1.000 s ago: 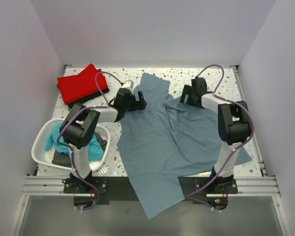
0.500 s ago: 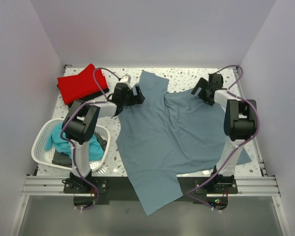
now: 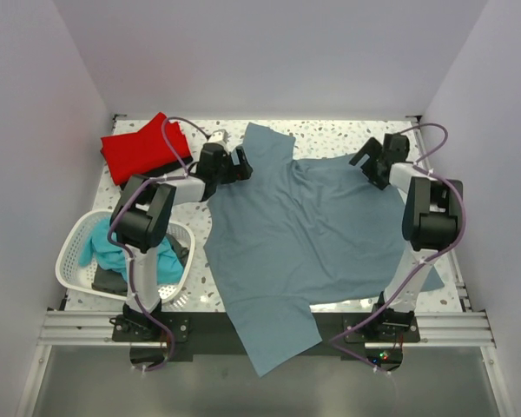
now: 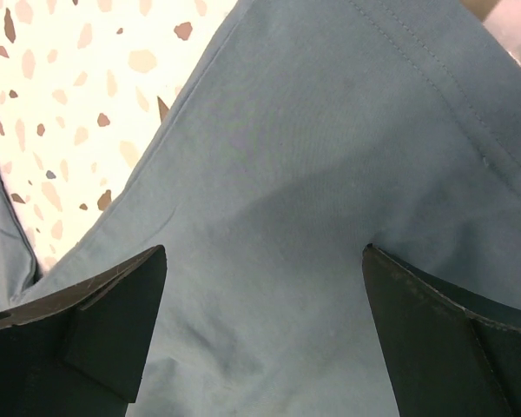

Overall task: Fold and stack the t-shirts
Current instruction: Flatten the tshirt out

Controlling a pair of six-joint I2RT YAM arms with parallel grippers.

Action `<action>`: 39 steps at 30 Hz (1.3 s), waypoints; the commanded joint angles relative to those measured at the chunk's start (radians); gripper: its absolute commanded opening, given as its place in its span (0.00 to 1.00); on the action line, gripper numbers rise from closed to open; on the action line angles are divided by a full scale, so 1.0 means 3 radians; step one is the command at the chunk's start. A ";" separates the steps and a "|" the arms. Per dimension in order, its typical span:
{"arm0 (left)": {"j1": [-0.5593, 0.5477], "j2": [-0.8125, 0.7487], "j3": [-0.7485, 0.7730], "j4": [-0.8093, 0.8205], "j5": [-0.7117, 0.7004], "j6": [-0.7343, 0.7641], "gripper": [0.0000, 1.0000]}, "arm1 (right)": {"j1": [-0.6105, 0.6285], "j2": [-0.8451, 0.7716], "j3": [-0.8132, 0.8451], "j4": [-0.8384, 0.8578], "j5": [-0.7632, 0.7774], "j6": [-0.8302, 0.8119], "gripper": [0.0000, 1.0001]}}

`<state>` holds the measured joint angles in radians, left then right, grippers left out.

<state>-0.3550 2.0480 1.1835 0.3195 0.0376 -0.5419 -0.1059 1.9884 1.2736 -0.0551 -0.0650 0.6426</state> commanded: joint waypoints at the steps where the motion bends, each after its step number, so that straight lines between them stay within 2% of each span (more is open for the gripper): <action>1: 0.0048 -0.0148 0.0084 -0.0068 -0.0283 0.0016 1.00 | -0.0026 -0.0220 -0.0159 -0.0302 0.0206 0.0103 0.99; 4: 0.0048 -0.0342 0.0013 -0.0068 -0.0478 0.0073 1.00 | -0.0026 -0.0573 -0.0409 -0.0226 0.0574 0.0123 0.99; 9: 0.0007 -0.0797 -0.0161 -0.0063 -0.0662 0.0155 1.00 | 0.0000 -0.1105 -0.0727 -0.0103 0.0600 0.0072 0.98; 13: -0.0263 -0.1236 -0.0335 -0.0180 -0.0948 0.0303 1.00 | 0.0158 -0.1509 -0.0906 -0.0164 0.0733 -0.0137 0.98; 17: -0.0580 -0.1462 -0.0595 -0.0339 -0.1178 0.0334 1.00 | 0.0439 -0.1831 -0.1085 -0.0287 0.0784 -0.0275 0.98; 24: -0.0790 -0.1851 -0.1352 -0.0109 -0.0995 -0.0024 1.00 | 0.0721 -0.2220 -0.1682 -0.0220 0.0780 -0.0322 0.98; 30: -0.0811 -0.1989 -0.1777 0.0045 -0.0841 -0.0055 1.00 | 0.0813 -0.2231 -0.1929 -0.0113 0.0570 -0.0378 0.97; 39: -0.0821 -0.1601 -0.1690 0.0009 -0.0902 0.0006 1.00 | 0.0880 -0.1970 -0.1965 -0.0005 0.0498 -0.0414 0.96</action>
<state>-0.5968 1.5303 0.6434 0.2848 -0.2211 -0.5400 0.1547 1.3674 0.6819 -0.1001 0.0895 0.5377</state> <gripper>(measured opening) 0.997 0.964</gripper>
